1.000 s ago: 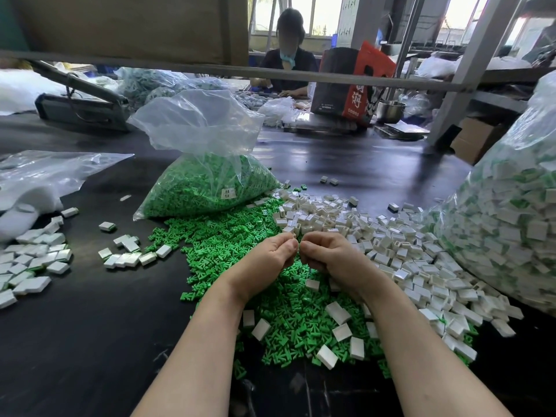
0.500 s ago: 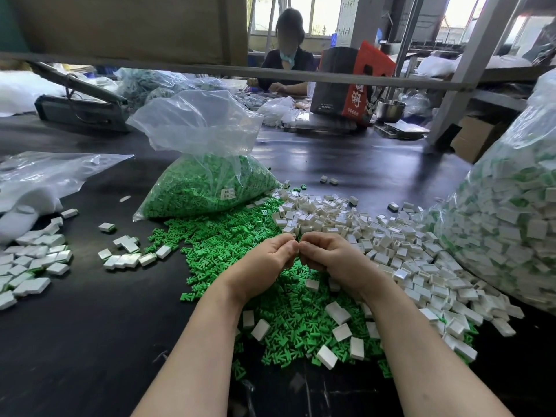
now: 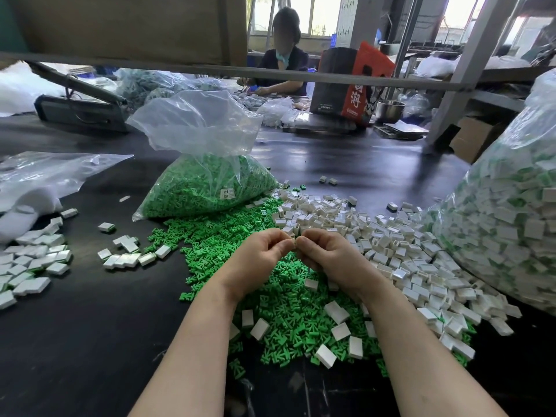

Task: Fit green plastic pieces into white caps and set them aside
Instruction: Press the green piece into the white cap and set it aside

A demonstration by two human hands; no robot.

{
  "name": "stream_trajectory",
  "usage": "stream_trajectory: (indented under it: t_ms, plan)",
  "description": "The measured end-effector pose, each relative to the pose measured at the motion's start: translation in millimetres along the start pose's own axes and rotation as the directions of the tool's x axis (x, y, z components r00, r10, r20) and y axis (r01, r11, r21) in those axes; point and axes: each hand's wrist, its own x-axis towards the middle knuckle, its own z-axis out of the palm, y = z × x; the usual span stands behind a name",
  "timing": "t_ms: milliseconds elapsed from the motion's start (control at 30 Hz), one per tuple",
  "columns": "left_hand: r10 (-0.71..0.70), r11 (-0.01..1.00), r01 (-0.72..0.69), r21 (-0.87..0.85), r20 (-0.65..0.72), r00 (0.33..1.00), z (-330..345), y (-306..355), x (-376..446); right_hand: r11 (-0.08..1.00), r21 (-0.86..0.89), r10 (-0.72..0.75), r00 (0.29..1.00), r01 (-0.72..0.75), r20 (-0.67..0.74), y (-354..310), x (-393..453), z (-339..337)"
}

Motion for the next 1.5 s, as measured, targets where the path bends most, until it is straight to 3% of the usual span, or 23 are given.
stream_trajectory:
  t_ms: [233, 433, 567, 767, 1167, 1500]
  plan:
    - [0.068, 0.992, -0.086, -0.096, -0.178, 0.982, 1, 6, -1, 0.992, 0.105, 0.074, 0.997, -0.069, -0.038, -6, -3, 0]
    - [0.135, 0.99, -0.143, -0.012, -0.245, 0.96, 10, 14, 0, 0.989, 0.054, 0.141, 0.99, -0.139, -0.023, -6, -1, 4]
    - [0.139, 0.99, -0.143, 0.004, -0.269, 0.953, 14, 15, 1, 0.973, 0.193, 0.134, 0.991, -0.13, -0.005, -4, 1, 7]
    - [0.093, 0.99, -0.118, -0.076, -0.275, 0.957, 15, 17, 3, 0.92, 0.375, 0.119, 0.993, -0.119, 0.023, 0, 1, 7]
    - [0.054, 0.979, -0.104, -0.174, -0.267, 0.962, 19, 18, 4, 0.852, 0.51, 0.077, 0.992, -0.12, 0.104, 6, 4, 6]
    - [0.011, 0.975, -0.065, -0.215, -0.243, 0.97, 21, 19, 3, 0.877, 0.465, 0.089, 0.991, -0.126, 0.101, 6, 4, 9]
